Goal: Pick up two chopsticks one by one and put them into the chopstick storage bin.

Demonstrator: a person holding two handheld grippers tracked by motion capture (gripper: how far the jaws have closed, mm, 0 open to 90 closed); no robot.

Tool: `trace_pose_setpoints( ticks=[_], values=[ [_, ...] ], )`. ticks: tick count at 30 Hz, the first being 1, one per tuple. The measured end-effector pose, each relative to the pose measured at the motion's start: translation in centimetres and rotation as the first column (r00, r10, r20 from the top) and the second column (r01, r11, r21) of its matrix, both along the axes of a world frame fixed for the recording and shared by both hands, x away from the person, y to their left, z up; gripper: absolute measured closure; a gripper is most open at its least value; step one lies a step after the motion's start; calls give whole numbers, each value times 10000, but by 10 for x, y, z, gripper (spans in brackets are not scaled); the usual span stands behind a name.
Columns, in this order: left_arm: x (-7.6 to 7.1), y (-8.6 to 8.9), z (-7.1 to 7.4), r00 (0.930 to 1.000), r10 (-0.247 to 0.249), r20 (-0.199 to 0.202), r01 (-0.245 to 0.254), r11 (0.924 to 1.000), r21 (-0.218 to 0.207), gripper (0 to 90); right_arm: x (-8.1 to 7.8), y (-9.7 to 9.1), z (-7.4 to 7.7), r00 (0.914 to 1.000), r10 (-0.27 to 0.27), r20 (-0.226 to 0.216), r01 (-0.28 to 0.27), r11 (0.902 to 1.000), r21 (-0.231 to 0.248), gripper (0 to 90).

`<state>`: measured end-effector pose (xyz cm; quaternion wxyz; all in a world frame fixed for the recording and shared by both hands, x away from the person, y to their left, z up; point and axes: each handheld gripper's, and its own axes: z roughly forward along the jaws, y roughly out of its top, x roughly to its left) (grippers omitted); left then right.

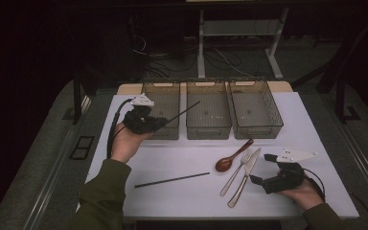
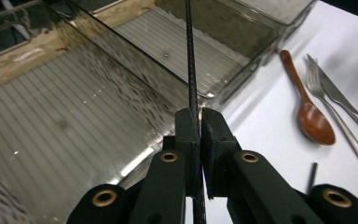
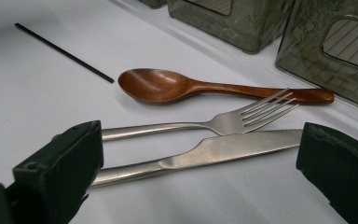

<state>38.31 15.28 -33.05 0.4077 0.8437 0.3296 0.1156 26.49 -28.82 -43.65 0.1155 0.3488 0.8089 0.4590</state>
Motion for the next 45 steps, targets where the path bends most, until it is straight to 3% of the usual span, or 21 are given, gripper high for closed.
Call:
trace_pose_setpoints(
  ticks=[9,18,22,30,37,41,45],
  values=[
    [23,3,6,9993,373,14,-373,9993,96,851,0,0,0,10000,-19,7,19,10000,13,0],
    [49,17,2,9930,1178,-101,-1176,9929,169,851,0,-1,1,10000,-25,22,25,10000,59,1],
    [59,23,-1,9855,1689,-166,-1686,9855,186,851,0,0,0,10000,-17,5,17,10000,36,1],
    [74,29,-12,9736,2252,-375,-2234,9735,481,851,0,-1,1,10000,-14,19,14,10000,87,1],
    [86,29,-23,9590,2780,-560,-2725,9581,885,851,0,-2,1,10000,-8,51,7,9999,139,1],
    [91,25,-30,9565,2824,-733,-2753,9567,947,850,0,-2,2,10000,-5,27,5,9999,156,1],
    [95,19,-37,9563,2790,-869,-2672,9553,1266,850,-1,-3,2,10000,-13,34,12,9998,180,1]
  ],
)
